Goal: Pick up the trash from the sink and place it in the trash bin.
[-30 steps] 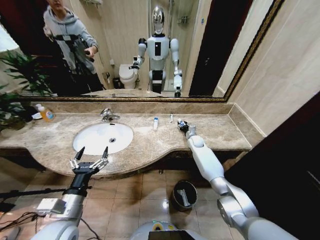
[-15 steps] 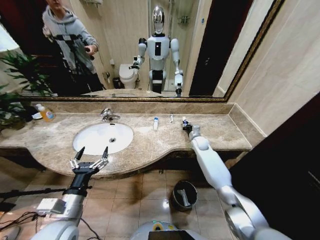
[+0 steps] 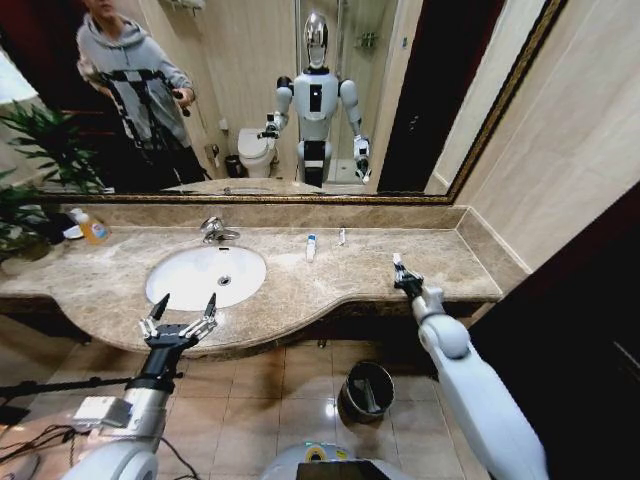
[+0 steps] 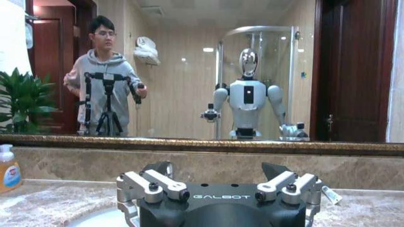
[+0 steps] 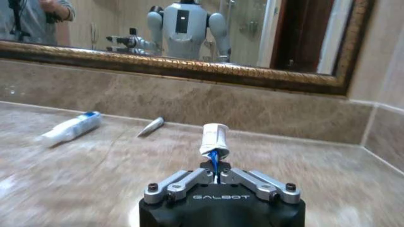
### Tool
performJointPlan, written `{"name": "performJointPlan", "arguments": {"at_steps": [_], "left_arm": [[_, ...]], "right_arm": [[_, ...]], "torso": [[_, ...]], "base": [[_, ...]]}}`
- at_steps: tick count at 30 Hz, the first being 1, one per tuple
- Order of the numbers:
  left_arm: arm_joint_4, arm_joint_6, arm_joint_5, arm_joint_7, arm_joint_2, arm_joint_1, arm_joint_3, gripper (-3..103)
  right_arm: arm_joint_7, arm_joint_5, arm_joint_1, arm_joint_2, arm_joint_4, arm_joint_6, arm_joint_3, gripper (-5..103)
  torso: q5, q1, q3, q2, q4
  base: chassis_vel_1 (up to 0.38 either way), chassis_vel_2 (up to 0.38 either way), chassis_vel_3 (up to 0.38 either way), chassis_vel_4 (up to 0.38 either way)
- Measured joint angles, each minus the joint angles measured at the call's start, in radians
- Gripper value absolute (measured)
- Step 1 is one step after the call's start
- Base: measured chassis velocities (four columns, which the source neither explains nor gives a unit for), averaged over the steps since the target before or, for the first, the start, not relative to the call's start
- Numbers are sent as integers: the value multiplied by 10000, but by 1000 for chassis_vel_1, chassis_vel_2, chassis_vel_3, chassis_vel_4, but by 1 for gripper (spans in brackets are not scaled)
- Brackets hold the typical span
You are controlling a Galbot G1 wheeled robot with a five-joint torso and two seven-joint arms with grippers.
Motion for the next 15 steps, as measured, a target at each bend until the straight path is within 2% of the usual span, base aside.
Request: {"name": "performJointPlan", "arguments": {"at_steps": [4, 7, 8, 15], "left_arm": [[0, 0, 0, -1, 0, 0, -1, 100], [0, 0, 0, 0, 1, 0, 0, 100], [0, 0, 0, -1, 0, 1, 0, 100], [0, 0, 0, -1, 0, 0, 0, 100]], "right_arm": [[34, -340, -1328, 484, 679, 335, 311, 1], [15, -505, -1586, 620, 732, 482, 151, 1], [-36, -676, -1869, 746, 742, 659, 102, 1], [-164, -1631, -3404, 1820, -266, 2147, 157, 1]], "torso": [[-2, -1, 0, 0, -2], [-3, -1, 0, 0, 1], [0, 0, 1, 0, 7], [-1, 0, 1, 0, 0]], "base": [[0, 0, 0, 0], [0, 0, 0, 0], [0, 0, 0, 0], [0, 0, 0, 0]]}}
